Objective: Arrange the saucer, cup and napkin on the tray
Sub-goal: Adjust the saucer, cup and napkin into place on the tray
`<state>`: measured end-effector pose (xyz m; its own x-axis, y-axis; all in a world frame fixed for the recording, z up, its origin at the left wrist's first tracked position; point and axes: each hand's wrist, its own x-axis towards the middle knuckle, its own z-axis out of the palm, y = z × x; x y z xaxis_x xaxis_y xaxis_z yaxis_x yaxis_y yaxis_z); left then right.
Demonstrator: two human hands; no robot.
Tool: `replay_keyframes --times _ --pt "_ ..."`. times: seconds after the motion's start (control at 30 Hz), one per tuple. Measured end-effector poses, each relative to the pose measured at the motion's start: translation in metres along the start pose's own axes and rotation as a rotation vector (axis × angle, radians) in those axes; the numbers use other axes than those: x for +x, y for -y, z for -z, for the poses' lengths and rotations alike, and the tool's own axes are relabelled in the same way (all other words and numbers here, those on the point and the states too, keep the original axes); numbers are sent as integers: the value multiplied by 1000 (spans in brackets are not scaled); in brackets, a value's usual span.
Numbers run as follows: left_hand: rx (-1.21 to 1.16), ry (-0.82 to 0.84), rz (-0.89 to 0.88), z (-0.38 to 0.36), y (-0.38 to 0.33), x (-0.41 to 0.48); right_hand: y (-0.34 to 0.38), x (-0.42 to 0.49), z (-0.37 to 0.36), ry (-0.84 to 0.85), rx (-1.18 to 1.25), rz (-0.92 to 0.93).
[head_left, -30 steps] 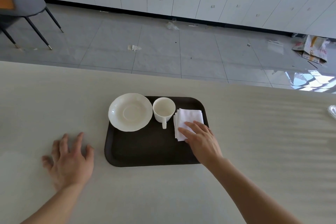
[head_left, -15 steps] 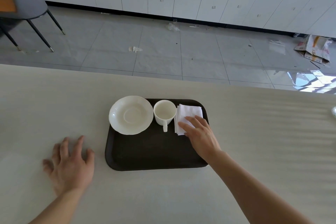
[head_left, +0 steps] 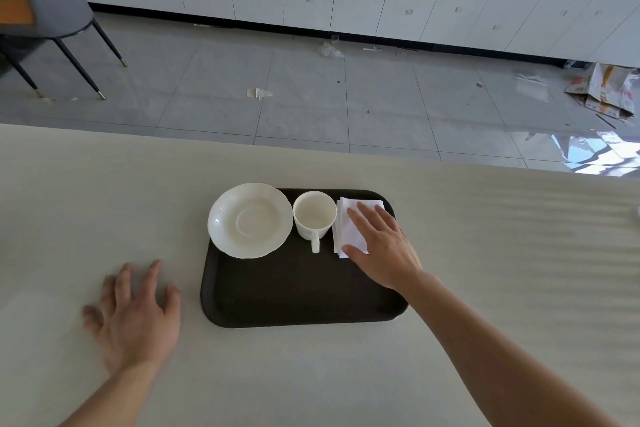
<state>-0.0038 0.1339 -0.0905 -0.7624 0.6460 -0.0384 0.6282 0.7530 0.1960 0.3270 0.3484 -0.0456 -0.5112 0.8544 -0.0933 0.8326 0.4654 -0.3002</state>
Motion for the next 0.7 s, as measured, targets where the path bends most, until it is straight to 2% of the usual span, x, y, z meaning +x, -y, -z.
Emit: replay_keyframes --times 0.27,0.7 --pt "-17 -23 -5 0 0 1 -2 12 0 75 -53 71" --pt "-6 -7 13 1 -2 -1 -7 11 -2 56 -99 95"
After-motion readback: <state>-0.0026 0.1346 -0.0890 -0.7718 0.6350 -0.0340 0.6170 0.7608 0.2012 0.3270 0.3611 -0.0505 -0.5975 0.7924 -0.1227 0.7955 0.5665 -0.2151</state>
